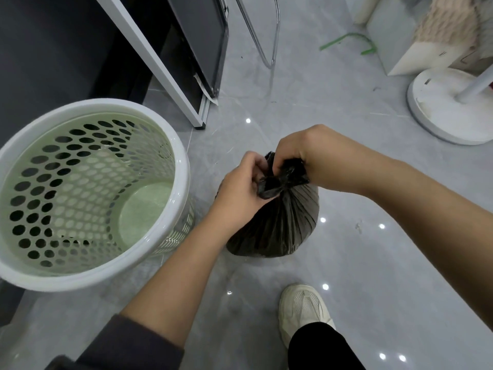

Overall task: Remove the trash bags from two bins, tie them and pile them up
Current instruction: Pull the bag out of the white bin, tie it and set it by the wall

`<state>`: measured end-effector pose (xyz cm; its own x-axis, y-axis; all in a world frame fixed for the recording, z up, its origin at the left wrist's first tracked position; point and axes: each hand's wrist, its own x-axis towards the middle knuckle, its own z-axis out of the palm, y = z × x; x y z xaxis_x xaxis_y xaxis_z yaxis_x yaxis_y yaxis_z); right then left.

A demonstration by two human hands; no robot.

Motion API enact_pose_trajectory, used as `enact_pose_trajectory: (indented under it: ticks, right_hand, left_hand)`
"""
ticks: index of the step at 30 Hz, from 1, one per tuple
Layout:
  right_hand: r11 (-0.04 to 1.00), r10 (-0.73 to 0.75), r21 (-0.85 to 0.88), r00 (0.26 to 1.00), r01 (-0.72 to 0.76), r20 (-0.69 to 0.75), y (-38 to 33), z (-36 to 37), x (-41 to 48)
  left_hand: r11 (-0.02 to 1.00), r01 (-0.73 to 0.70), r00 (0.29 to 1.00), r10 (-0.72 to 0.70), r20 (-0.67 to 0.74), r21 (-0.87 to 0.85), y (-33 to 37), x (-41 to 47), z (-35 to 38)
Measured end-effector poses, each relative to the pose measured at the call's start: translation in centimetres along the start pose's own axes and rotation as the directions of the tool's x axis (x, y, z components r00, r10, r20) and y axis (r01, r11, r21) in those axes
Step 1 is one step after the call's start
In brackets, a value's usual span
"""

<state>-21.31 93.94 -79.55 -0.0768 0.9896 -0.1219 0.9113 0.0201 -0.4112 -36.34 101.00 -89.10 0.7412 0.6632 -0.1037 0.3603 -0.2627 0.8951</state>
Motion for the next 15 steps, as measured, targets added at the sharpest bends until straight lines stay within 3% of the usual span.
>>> enact_pose_trajectory:
  ticks: [5, 7, 9, 12, 15]
  right_hand:
    - [0.990, -0.061, 0.125, 0.995, 0.070, -0.078, 0.6, 0.7, 0.4]
    - [0.977, 0.009, 0.212, 0.995, 0.011, -0.094, 1.1, 0.8, 0.4]
    - [0.941, 0.172, 0.306, 0.982, -0.142, -0.073, 1.6, 0.9, 0.4]
    - [0.749, 0.395, 0.570, 0.918, -0.339, 0.028, 1.7, 0.9, 1.1]
    - [0.594, 0.504, 0.682, 0.858, -0.427, 0.098, 2.6, 1.2, 1.5]
  left_hand:
    - [0.986, -0.008, 0.990, 0.032, 0.137, -0.169, -0.2, 0.8, 0.8]
    - [0.984, 0.027, 0.990, -0.002, 0.144, -0.174, 0.2, 1.1, 1.6]
    - [0.981, 0.048, 0.992, -0.025, 0.125, -0.186, 0.3, 1.2, 2.3]
    - [0.978, 0.096, 0.993, -0.081, 0.090, -0.184, 0.1, 1.0, 2.5]
    - [0.970, 0.159, 0.974, -0.124, 0.192, -0.181, 0.8, 1.2, 2.9]
